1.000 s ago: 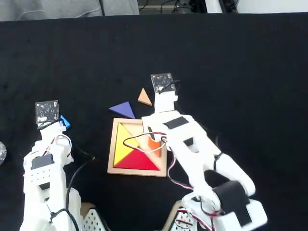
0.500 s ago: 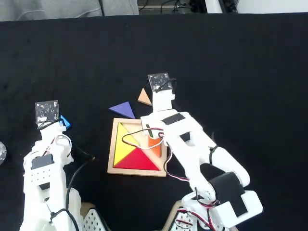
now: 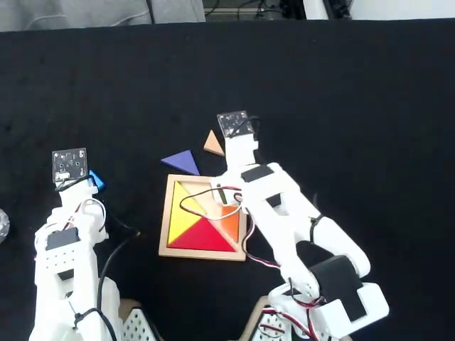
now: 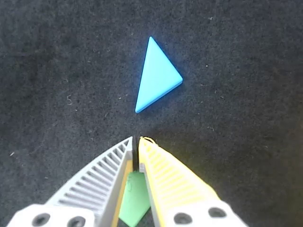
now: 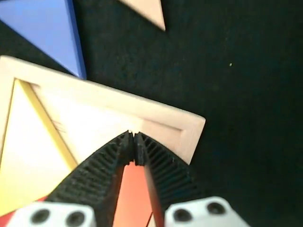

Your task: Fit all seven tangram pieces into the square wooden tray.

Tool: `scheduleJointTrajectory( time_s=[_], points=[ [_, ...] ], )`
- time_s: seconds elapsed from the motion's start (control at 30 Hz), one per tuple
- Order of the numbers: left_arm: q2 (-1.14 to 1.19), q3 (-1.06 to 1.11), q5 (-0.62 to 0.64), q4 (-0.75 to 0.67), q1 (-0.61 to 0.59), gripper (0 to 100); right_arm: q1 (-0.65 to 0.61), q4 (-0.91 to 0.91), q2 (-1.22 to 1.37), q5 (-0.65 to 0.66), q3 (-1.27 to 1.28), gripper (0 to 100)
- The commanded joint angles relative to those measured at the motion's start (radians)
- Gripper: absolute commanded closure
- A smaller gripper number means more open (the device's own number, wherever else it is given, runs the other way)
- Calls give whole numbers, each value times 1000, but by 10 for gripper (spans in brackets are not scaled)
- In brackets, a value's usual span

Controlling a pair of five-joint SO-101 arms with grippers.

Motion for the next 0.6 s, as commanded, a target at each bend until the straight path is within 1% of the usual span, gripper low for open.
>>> scheduleJointTrajectory(
  time_s=[0.0, 0.2, 0.37, 0.47, 0.57],
  points=[
    [-12, -4, -6, 9, -1, 970, 0, 51, -8, 11, -33, 988],
    [-12, -4, -6, 9, -1, 970, -2, 98, -16, 11, -33, 988],
    [-12, -4, -6, 9, -1, 970, -2, 98, -105, 17, 2, 988],
    [-12, -4, -6, 9, -1, 970, -6, 97, -176, 81, 44, 988],
    [-12, -4, -6, 9, -1, 970, -51, 97, -223, 112, 84, 988]
  ],
)
